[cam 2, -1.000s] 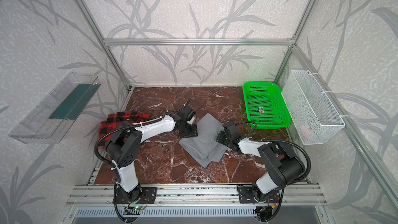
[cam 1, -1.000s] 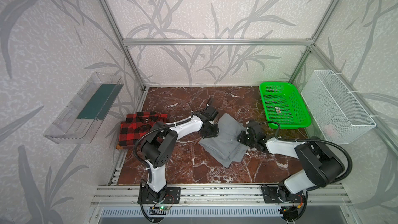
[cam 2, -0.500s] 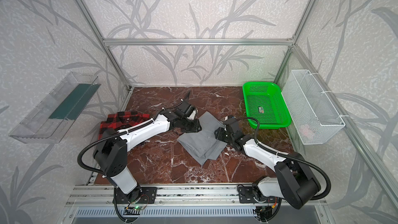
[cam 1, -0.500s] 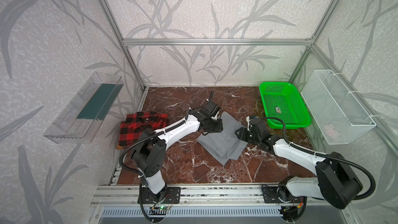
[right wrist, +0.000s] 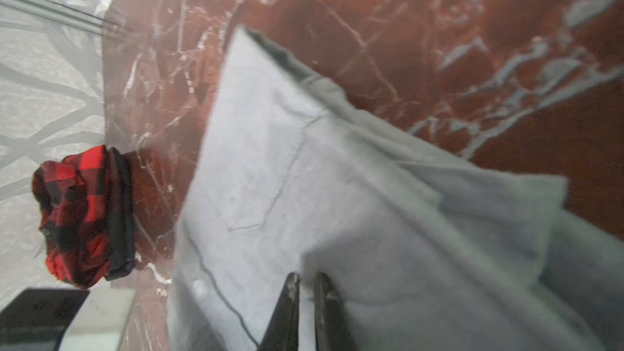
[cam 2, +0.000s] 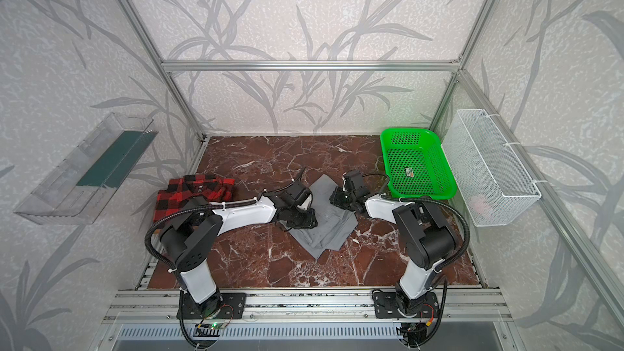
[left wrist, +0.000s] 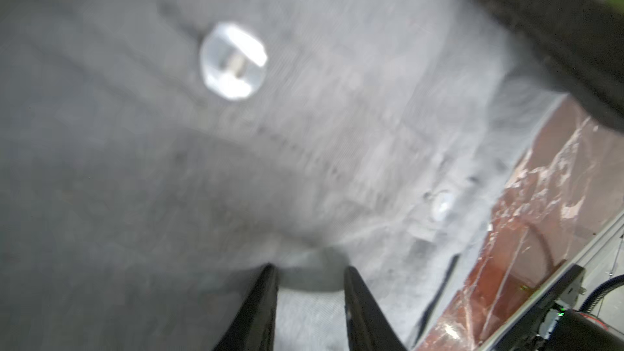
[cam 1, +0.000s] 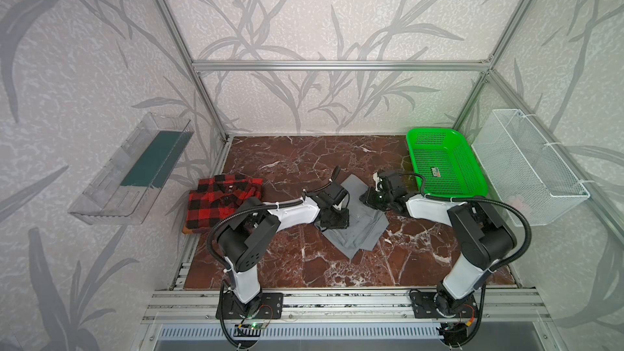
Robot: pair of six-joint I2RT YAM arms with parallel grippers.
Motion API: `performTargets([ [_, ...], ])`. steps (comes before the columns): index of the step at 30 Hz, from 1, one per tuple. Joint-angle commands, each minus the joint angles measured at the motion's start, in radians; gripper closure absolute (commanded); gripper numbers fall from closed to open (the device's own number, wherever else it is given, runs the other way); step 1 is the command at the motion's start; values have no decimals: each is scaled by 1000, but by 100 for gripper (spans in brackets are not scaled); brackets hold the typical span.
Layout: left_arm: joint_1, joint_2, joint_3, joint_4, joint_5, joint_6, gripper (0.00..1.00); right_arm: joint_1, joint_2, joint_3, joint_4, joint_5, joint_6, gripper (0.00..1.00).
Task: Fold and stack the long sleeve shirts
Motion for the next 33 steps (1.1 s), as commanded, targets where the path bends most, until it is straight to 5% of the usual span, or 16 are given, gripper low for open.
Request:
performTargets([
  [1, -24, -5, -90, 81, -5, -40, 65, -9, 40, -56, 91, -6, 22, 87],
  [6, -49, -82, -158, 76, -42, -57, 65, -10, -18, -72, 55, -3, -16, 80],
  [12, -75, -259, -90, -80, -86, -53, 64, -8, -334, -23, -272, 73, -153, 43],
  [18, -77, -246, -28, -83, -72, -35, 63, -12, -568, -208, -366, 50, -54, 22],
  [26, -83, -106, 24, -75, -15, -9, 63, 28, -795, -432, -371, 75, 123, 17],
  [33, -109, -85, -64, -10, -13, -50, 63, 41, -691, -548, -151, 18, 197, 19],
])
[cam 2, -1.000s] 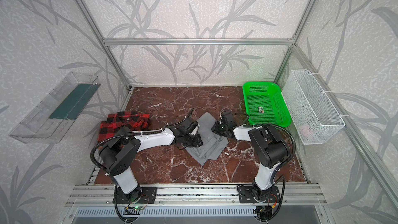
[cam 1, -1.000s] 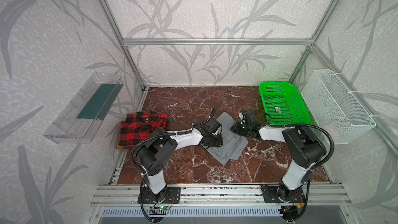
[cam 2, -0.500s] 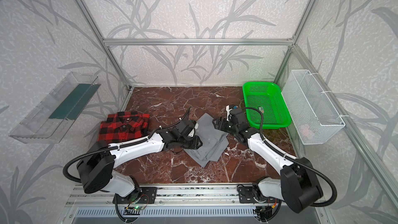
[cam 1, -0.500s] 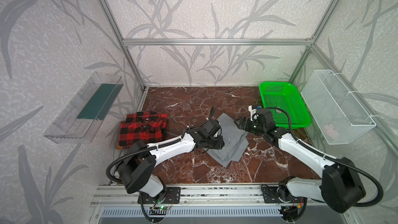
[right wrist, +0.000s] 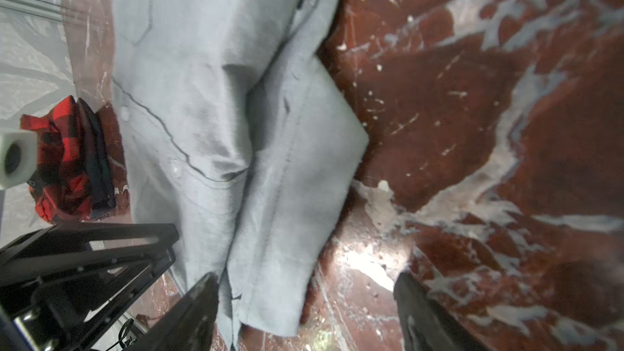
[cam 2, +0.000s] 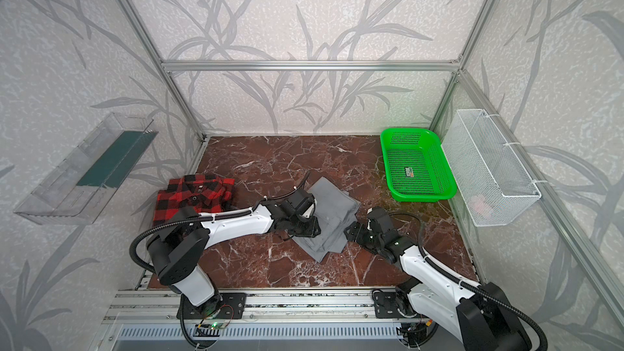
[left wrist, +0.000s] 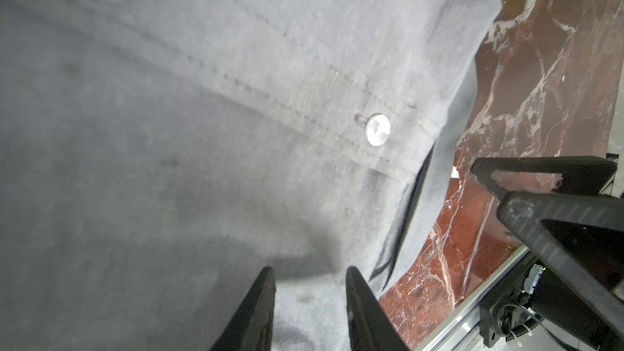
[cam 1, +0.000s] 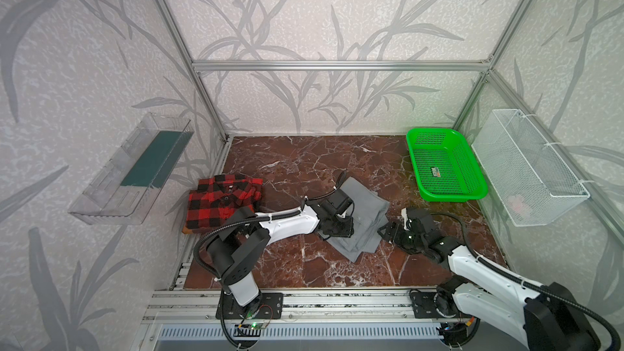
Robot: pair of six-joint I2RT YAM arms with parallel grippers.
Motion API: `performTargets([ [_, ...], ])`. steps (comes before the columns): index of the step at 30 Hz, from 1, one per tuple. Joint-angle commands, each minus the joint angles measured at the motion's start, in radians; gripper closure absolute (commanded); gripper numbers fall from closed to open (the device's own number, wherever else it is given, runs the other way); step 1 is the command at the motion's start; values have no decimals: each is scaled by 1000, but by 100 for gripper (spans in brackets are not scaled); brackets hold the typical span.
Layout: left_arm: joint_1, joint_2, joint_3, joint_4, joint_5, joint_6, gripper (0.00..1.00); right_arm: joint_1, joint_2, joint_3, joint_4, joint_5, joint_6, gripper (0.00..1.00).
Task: Fold and stack the long sleeve shirts
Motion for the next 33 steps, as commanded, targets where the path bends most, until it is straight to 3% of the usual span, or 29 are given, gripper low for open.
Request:
performTargets([
  [1, -15, 17, -39, 41, 12, -24, 63, 11, 68, -23, 141, -36, 53, 19],
  [10, -79, 67, -82, 99, 6, -72, 63, 25, 301, -58, 441, -58, 88, 22],
  [16, -105, 79, -111, 122, 3, -102, 63, 38, 395, -122, 659, -35, 119, 30],
  [24, -128, 79, -142, 153, -1, -137, 63, 53, 351, -92, 646, 43, 21, 34],
  [33, -156, 78, -127, 147, -15, -145, 63, 53, 565, -11, 886, -16, -41, 45],
])
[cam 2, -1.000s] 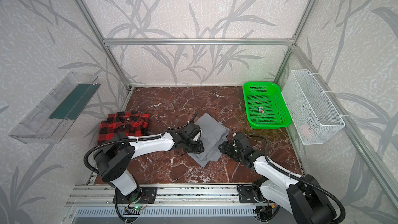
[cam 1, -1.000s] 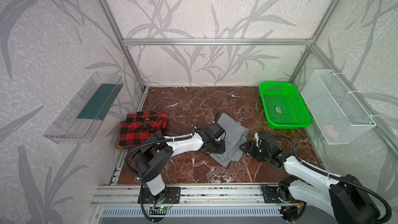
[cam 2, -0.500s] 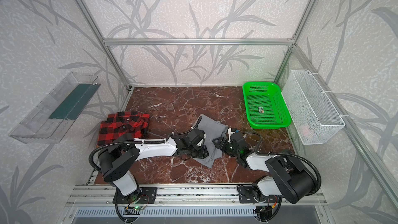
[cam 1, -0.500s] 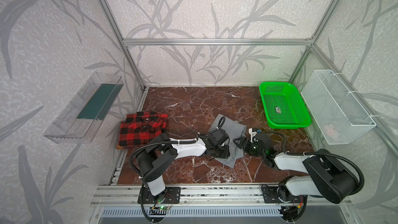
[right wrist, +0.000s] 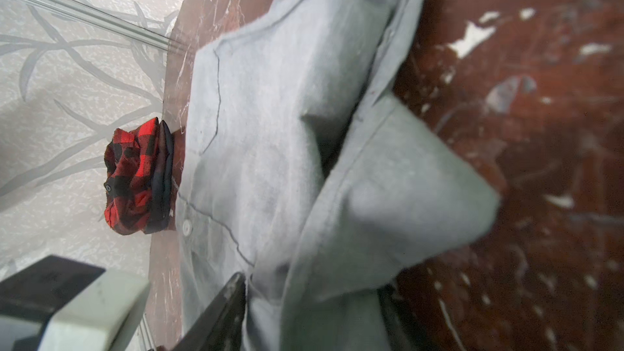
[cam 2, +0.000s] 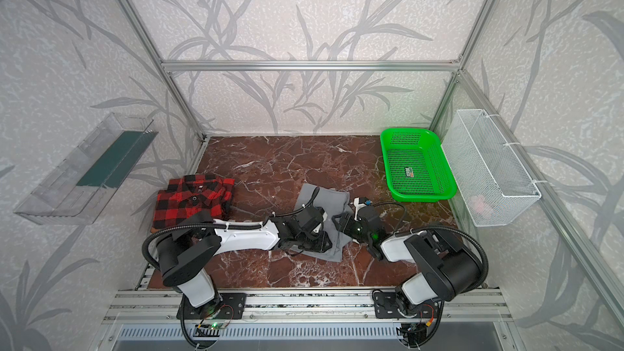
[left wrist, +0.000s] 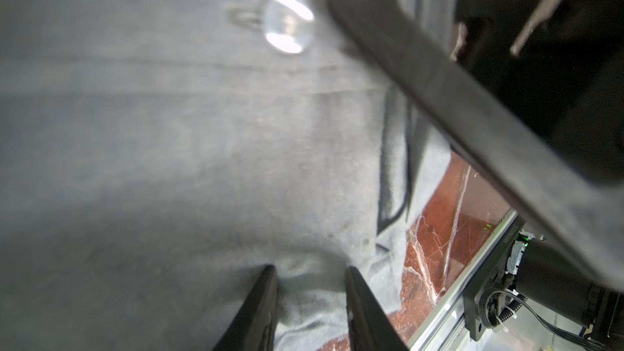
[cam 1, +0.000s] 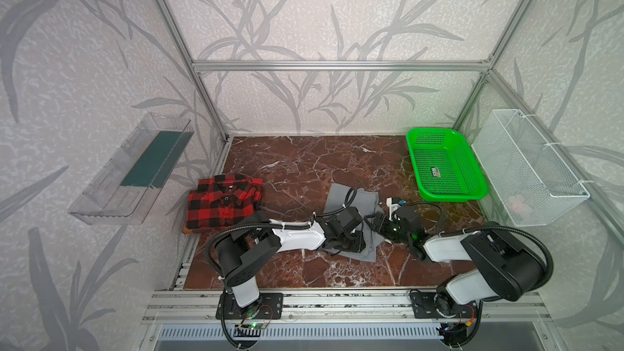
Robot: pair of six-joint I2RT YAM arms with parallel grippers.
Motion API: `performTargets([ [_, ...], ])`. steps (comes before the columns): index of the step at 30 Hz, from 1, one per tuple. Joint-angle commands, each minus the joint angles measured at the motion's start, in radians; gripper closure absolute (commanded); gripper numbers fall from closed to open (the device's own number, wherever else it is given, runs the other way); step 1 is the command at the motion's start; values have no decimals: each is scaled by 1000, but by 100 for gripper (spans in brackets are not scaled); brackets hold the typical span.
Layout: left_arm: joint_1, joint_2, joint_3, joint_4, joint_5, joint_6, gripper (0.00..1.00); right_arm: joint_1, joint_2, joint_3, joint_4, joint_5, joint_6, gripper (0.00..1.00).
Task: Fold and stack the long sleeve shirts
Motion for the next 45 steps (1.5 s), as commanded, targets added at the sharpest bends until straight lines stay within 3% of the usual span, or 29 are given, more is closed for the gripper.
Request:
performTargets([
  [1, -13, 34, -26, -109, -16, -13, 63, 4, 86, 16, 67, -15, -33, 49],
  [7, -13, 10, -37, -104, -19, -21, 63, 5, 138, 28, 168, -39, -24, 79],
  [11, -13, -43, -12, -142, -20, -25, 63, 4, 49, 61, 25, -38, -80, 100],
  [18, 10, -274, 111, -386, -167, 11, 63, -7, -269, 152, -490, 78, -255, 100],
  [22, 44, -415, 140, -430, -223, 34, 62, -15, -424, 241, -787, 102, -375, 100],
  [28, 169, -582, 191, -502, -184, 56, 62, -19, -555, 495, -1345, 252, -568, 100],
  [33, 264, -641, 195, -526, -126, 82, 61, -18, -536, 744, -1706, 468, -728, 100],
  [36, 309, -669, 162, -505, -89, 90, 61, -5, -467, 855, -1839, 666, -774, 100],
  [40, 376, -703, 95, -490, -43, 101, 61, 78, -342, 963, -1917, 876, -754, 100],
  [45, 456, -770, -8, -480, -11, 106, 61, 256, -97, 1045, -1963, 1046, -655, 100],
])
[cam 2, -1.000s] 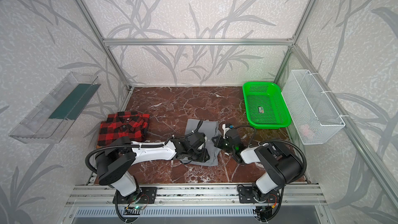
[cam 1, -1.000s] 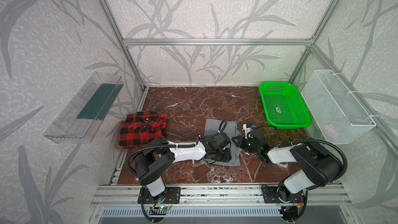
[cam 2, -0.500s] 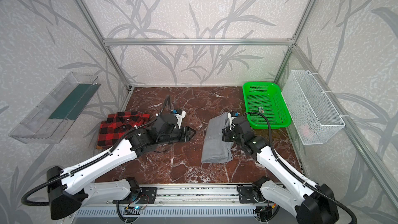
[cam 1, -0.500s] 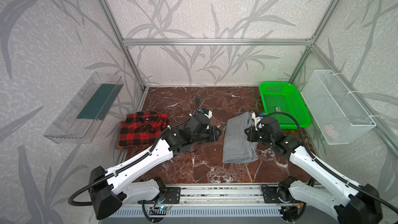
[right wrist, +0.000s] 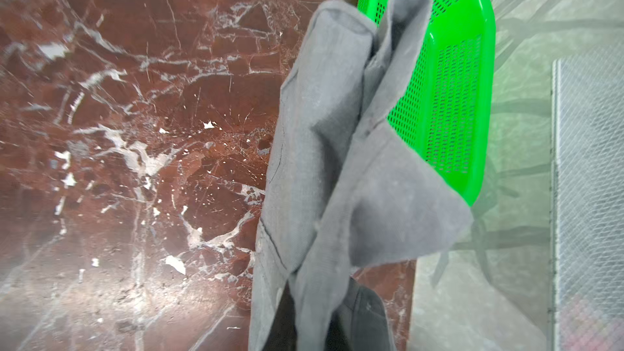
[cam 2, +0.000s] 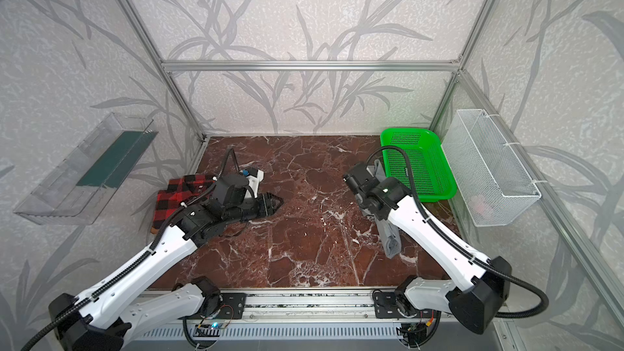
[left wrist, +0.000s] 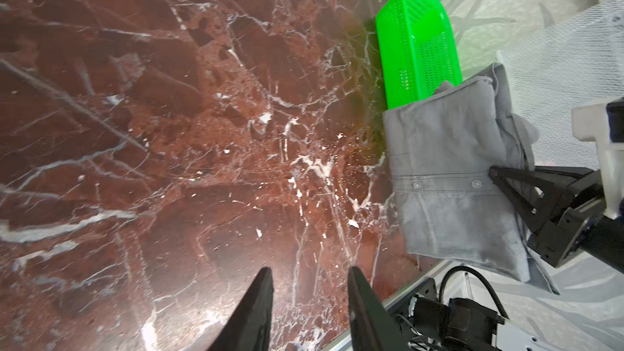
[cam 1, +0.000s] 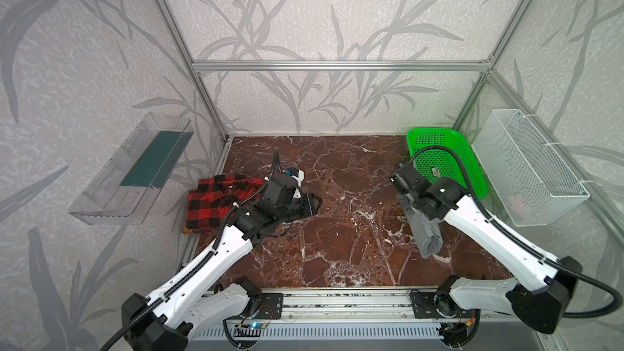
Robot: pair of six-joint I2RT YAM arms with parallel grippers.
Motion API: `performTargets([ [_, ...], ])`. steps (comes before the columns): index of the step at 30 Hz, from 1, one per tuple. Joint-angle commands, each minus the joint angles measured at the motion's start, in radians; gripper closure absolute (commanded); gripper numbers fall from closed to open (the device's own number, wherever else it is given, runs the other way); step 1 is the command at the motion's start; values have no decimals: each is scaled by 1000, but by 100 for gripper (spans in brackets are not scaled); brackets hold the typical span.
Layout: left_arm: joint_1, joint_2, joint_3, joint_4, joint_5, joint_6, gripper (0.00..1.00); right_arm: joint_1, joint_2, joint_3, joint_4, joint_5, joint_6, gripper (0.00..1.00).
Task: Fold and stack the long sleeve shirts
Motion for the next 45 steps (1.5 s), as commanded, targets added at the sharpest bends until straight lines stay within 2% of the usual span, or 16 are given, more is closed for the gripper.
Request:
performTargets([
  [1, 42, -55, -63, -4, 41, 16, 61, 106, 163, 69, -101, 165, 95, 100],
  [6, 75, -127, -149, -14, 37, 9, 61, 259, 473, 187, -109, 96, 250, 100],
  [9, 83, -162, -202, -21, 31, -5, 61, 351, 620, 274, -72, -9, 305, 100],
  [11, 87, -189, -228, -36, 21, -13, 61, 398, 663, 301, -2, -102, 303, 97],
  [12, 88, -206, -236, -48, 13, -16, 61, 415, 665, 304, 37, -136, 316, 94],
  [15, 91, -252, -243, -104, -31, -10, 61, 433, 629, 253, 221, -342, 332, 74],
  [18, 92, -278, -250, -144, -56, -5, 61, 434, 580, 199, 346, -471, 342, 62],
  [23, 94, -309, -280, -159, -60, -19, 61, 431, 486, 175, 391, -614, 311, 36],
  [24, 95, -313, -289, -160, -59, -21, 61, 427, 464, 164, 402, -644, 309, 33],
  [26, 94, -309, -300, -154, -53, -29, 61, 413, 417, 163, 372, -665, 298, 32],
  [29, 93, -297, -314, -130, -35, -45, 61, 363, 278, 93, 347, -578, 287, 33],
  [34, 90, -256, -369, -38, 38, -83, 61, 126, 66, -146, 372, -566, 242, 40],
  [39, 72, -192, -419, 70, 92, -124, 60, -23, -5, -326, 353, -526, 232, 48],
  [45, 29, -66, -421, 174, 94, -133, 61, -65, 4, -489, 386, -512, 255, 52],
])
